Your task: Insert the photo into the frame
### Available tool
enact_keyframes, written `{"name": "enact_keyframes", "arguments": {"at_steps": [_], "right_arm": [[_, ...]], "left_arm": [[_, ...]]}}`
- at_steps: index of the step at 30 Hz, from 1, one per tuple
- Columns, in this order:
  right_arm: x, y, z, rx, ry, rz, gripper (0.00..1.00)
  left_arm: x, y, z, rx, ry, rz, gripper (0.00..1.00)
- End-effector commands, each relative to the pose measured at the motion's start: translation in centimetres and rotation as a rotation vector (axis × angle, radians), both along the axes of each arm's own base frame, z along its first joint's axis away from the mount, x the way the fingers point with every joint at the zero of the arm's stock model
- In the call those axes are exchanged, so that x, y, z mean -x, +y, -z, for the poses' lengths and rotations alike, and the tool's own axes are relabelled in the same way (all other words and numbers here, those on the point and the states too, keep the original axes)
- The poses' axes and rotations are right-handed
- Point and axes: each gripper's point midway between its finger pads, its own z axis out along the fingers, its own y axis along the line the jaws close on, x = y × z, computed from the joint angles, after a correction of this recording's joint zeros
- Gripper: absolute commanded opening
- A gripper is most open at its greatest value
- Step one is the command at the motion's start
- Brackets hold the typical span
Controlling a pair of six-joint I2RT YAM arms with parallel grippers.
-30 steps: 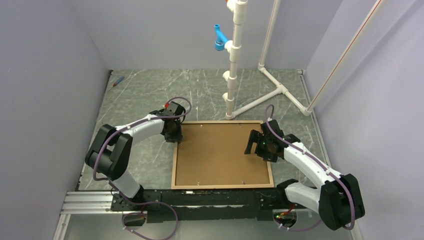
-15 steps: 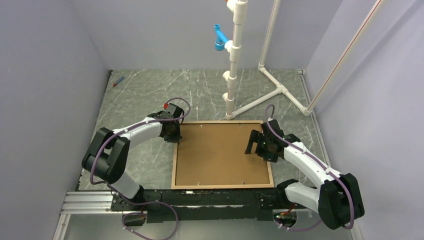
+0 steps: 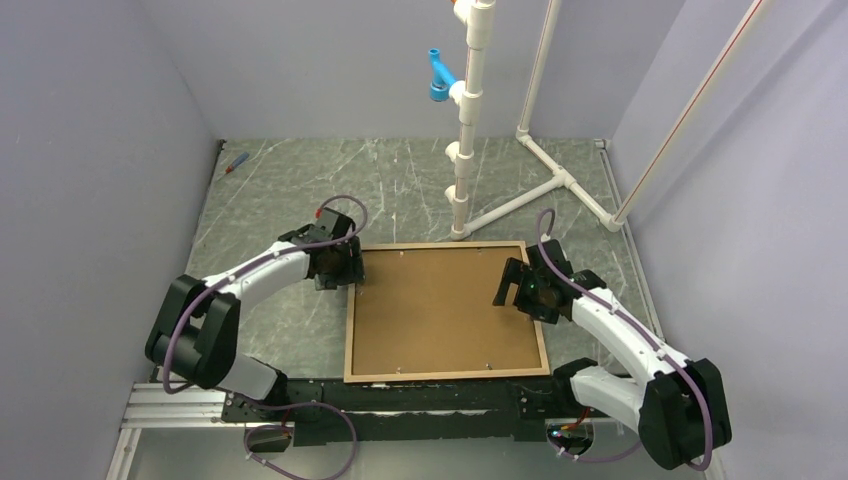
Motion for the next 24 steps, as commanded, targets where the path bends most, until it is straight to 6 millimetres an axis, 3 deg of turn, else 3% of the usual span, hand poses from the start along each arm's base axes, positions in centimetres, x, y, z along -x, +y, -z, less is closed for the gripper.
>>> {"name": "enact_keyframes", "arguments": {"at_steps": [1, 7, 16, 24], "right_arm": [[-1.3, -0.6, -1.8, 0.013, -0.066, 0.041, 0.99], [-1.4, -1.6, -1.7, 0.043, -0.07, 0.089, 0.99], [-1.5, -4.0, -0.8, 0.074, -0.05, 0.22, 0.99], [-0.8, -2.8, 1.5, 0.035, 0.045, 0.159, 0.99]], "left_arm": [[-0.2, -0.1, -1.8, 0.056, -0.035, -0.012, 0.7], [-0.1, -0.1, -2.0, 0.056, -0.03, -0.007, 0.68], [1.5, 0.6, -2.4, 0.056, -0.039, 0.001, 0.7], [2.3, 0.6, -5.2, 0.094, -0.103, 0.044, 0.72]]}}
